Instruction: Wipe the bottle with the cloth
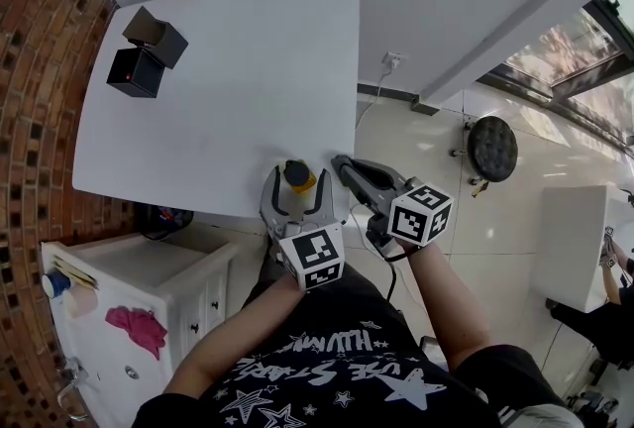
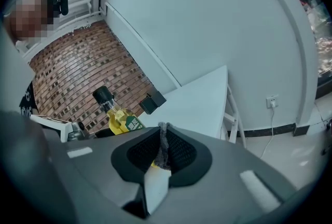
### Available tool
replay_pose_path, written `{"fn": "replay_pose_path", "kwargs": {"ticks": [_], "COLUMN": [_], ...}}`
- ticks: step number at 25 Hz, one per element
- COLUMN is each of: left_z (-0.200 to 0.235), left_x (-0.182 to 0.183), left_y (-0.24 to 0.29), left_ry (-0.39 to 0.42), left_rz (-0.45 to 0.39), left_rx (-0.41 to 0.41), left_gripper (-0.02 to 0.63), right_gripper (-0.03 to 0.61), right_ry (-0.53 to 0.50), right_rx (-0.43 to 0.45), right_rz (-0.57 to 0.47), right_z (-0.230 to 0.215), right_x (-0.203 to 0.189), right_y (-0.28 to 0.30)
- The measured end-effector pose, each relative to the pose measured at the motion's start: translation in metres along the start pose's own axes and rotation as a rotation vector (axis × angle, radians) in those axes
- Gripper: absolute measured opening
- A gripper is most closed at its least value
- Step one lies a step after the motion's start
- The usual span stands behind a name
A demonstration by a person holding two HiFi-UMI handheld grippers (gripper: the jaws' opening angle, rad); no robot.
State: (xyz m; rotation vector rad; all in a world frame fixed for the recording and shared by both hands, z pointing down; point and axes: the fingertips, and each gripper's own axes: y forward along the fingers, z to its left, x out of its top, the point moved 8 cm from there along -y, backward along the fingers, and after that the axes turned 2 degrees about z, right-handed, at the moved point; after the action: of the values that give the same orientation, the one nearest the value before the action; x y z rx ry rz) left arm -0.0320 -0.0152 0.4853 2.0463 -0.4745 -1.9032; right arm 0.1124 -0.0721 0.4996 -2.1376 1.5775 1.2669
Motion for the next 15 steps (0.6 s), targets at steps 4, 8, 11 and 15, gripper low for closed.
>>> {"fn": "replay_pose_path", "kwargs": {"ticks": [4,8,11,15], "left_z": [0.002,0.008,0.017,0.031], "left_x": [-0.001,-0.003,-0.006,-0.009], "left_y": [0.002,0.001,-0.001,0.000], "left_ry": [0.009,0.055,0.111,0.200], "left_rz": [-0.011,-0.040,-0.063,-0.090], "left_rx": [-0.039,-0.134,-0.266,-0.501], "left_gripper": [0.290,0.290,0.290,0.288], "right_gripper": [0.038,0.038,0.038,0.038], "right_ry": [0.013,0.016,0.019,0.027], "right_rx": [-0.001,-0.007,-0.013,-0.021], "right_rz": [-0.005,-0.008,-0.011,-0.024], "right_z": [0.000,0.001,0.002,0.006], "right_x": [-0.002,-0.003,-0.003,-0.002], "right_y": [0.000,-0.001,-0.002,-0.001]}}
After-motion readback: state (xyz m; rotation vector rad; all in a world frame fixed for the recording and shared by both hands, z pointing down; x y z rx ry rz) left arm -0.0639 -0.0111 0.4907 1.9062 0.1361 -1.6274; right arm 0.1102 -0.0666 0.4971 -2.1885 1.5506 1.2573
